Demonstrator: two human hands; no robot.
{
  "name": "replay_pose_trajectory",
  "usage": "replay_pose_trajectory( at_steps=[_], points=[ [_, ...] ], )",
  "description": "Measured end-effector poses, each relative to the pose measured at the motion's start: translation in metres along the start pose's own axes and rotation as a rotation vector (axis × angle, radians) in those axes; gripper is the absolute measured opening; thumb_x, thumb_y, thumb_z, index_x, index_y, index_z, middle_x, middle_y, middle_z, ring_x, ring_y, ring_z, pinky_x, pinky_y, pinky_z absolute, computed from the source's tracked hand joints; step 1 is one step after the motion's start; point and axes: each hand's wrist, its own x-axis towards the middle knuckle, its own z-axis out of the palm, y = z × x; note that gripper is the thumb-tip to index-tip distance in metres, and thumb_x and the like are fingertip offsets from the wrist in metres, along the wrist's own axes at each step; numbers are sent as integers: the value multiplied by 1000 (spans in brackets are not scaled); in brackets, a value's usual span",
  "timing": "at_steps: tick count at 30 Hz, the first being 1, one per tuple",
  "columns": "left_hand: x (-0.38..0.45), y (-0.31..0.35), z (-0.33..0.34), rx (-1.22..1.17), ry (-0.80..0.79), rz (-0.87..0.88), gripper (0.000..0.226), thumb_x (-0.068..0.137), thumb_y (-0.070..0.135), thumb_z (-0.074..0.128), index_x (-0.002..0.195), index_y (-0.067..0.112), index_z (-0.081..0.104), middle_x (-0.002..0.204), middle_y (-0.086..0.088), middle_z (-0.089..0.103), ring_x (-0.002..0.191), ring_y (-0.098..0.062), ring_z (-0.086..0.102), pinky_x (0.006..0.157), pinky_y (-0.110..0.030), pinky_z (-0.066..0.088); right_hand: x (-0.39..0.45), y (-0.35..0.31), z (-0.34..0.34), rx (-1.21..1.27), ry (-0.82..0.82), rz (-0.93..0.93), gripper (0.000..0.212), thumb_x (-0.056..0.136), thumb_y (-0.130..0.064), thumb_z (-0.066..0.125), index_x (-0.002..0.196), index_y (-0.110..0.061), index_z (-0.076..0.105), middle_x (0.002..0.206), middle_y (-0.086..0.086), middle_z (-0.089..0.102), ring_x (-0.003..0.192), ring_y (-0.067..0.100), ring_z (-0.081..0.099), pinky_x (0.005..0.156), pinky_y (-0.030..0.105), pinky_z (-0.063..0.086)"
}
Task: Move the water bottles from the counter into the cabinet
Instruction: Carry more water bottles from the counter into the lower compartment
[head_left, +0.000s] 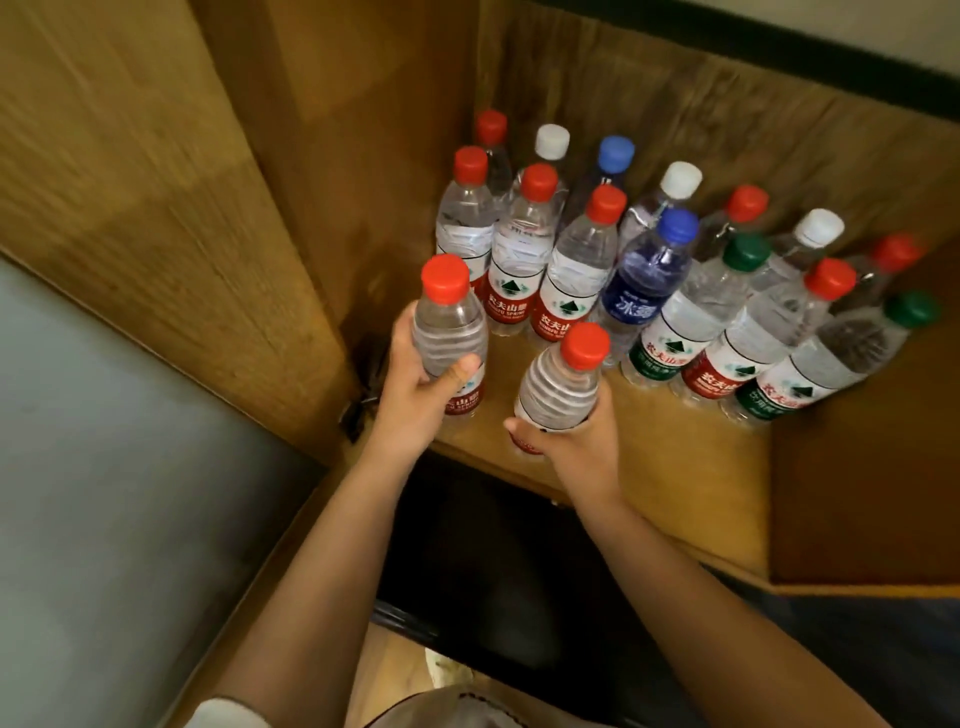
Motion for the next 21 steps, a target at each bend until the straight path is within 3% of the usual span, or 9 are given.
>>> replay_pose_trajectory(
  at_steps=[3, 6, 8, 10, 13, 17, 18, 21],
  points=[
    [12, -2, 1, 10, -23, -34, 61, 81, 2, 65, 128, 17, 28, 118, 9, 47, 105, 14, 51, 94, -11, 42, 10, 0, 6, -1, 4, -6, 81, 50, -14, 90, 112, -36, 43, 108, -17, 60, 101, -13, 56, 83, 5, 44],
    [19, -2, 4, -10, -35, -77, 76, 70, 25, 67, 133, 12, 26, 132, -11, 45, 123, -15, 47, 108, -35, 38, 14, 2, 6, 6, -21, -8, 81, 50, -14, 89, 112, -39, 42, 110, -20, 58, 102, -15, 54, 85, 4, 43],
    [23, -2, 5, -13, -51, -85, 92, 61, 39, 66, 136, 5, 24, 136, -19, 42, 127, -27, 45, 109, -44, 35, 15, 3, 6, 9, -38, -7, 84, 51, -15, 89, 115, -38, 40, 111, -20, 56, 103, -17, 52, 84, 2, 41],
    [25, -4, 5, -3, -64, -102, 93, 60, 42, 64, 136, 6, 24, 133, -14, 45, 124, -22, 47, 108, -42, 37, 15, 2, 5, 7, -59, -4, 86, 51, -16, 88, 118, -36, 38, 111, -21, 56, 102, -19, 51, 84, 1, 41],
    [27, -11, 3, 31, -86, -111, 83, 64, 42, 67, 132, 18, 27, 122, 8, 48, 114, 0, 50, 105, -32, 39, 16, 1, 1, 22, -108, 4, 84, 54, -10, 86, 118, -34, 37, 112, -18, 56, 102, -18, 52, 85, 3, 42],
    [29, -13, -1, 20, -111, -133, 97, 62, 58, 73, 136, 18, 27, 126, 9, 48, 116, 3, 50, 102, -20, 41, 11, 9, -9, 16, -173, 49, 76, 62, 3, 80, 115, -36, 40, 114, -18, 54, 104, -9, 54, 85, 7, 44],
    [29, -14, -1, 19, -109, -132, 94, 64, 54, 74, 136, 17, 27, 127, 9, 48, 116, 5, 50, 101, -18, 41, 8, 11, -11, 1, -180, 55, 74, 65, 2, 78, 113, -39, 40, 114, -19, 54, 104, -9, 53, 85, 7, 44],
    [24, -28, 4, 1, -31, -187, 82, 73, 10, 76, 138, 10, 26, 133, 2, 47, 116, 4, 50, 102, -18, 41, 6, 12, -14, -45, -181, 58, 69, 70, 1, 75, 113, -40, 40, 115, -23, 52, 103, -10, 52, 85, 6, 44]
  ],
)
